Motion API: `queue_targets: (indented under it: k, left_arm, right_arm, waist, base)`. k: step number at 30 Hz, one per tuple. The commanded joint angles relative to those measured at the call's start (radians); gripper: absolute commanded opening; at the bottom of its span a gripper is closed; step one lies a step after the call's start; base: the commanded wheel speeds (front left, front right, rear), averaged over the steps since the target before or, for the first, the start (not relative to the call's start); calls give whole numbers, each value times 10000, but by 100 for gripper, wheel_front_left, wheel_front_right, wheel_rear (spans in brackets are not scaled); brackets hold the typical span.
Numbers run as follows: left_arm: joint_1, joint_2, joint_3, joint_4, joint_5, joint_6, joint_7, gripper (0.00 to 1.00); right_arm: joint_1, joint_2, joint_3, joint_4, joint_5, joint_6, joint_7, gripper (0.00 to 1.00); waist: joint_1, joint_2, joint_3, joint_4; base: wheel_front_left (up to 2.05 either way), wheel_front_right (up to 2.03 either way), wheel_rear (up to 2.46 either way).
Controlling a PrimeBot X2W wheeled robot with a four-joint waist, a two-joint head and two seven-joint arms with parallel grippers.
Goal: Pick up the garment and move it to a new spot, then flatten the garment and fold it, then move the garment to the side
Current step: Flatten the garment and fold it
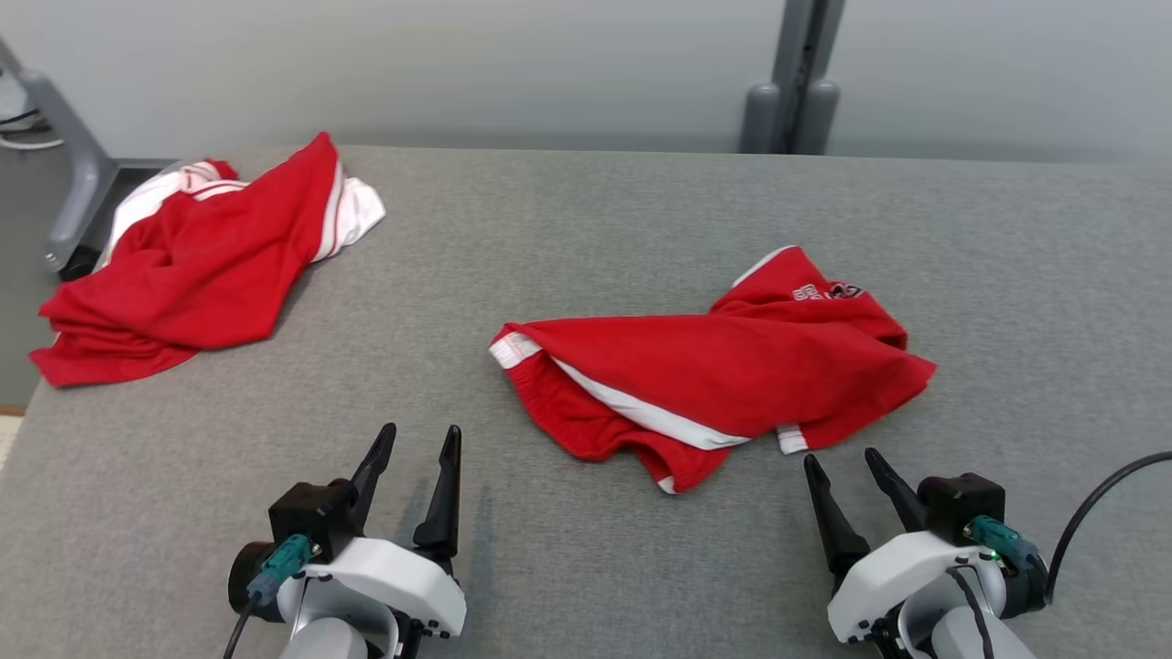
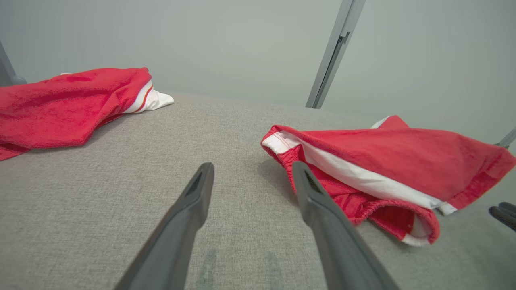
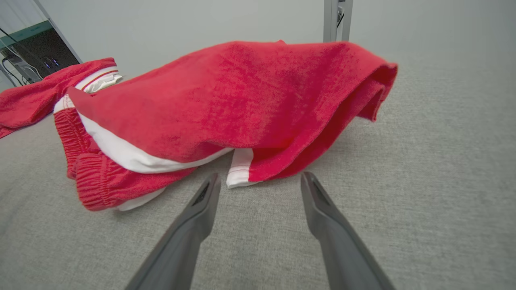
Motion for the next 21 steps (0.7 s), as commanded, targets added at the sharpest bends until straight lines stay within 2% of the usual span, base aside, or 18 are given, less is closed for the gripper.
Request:
queue_targets:
  k: [1,9,12,14,16,17,20,21]
  left_arm:
    - [83,45,19,-74,50,-35,-19,100]
    - [401,2,-159,-636,43,-23,-19,100]
    - [432,1,-255,-699,-5,16,-19,100]
    - [436,1,-308,-741,-51,63,-19,100]
    - [463,1,-334,-781,-82,92,-19,100]
    - [484,0,-335,-792,-83,101,-19,100]
    - [539,0,-306,-803,-45,124,-19,100]
    - [537,0,-300,-797,-34,135,-19,100]
  right_arm:
    - [-129,-55,-34,99,154,5,-53,100]
    - [-945,-57,-2,1501,798,4,-53,100]
    - [-1131,-71,-139,1941,603,4,-53,98]
    - [-1218,-55,-201,2125,591,5,-53,87]
    - [-1282,-60,-289,2274,441,4,-52,66]
    - [-1321,-57,-327,2340,365,4,-53,50]
    - [-1432,-57,-395,2547,168,4,-52,37]
    - [-1455,-58,-421,2630,81,4,-41,25]
  waist:
    - [0,-1,67,246]
    - [0,-1,168,920]
    - [0,-1,162,1051]
    - [0,-1,172,1123]
    - [0,-1,177,1161]
    - [0,-1,179,1172]
    - [0,-1,193,1162]
    - [0,-1,194,1148]
  base:
    - [0,0,0]
    - [0,0,0]
    - [0,0,0]
    - [0,0,0]
    - [0,0,0]
    - [0,0,0]
    - [0,0,0]
    - [0,0,0]
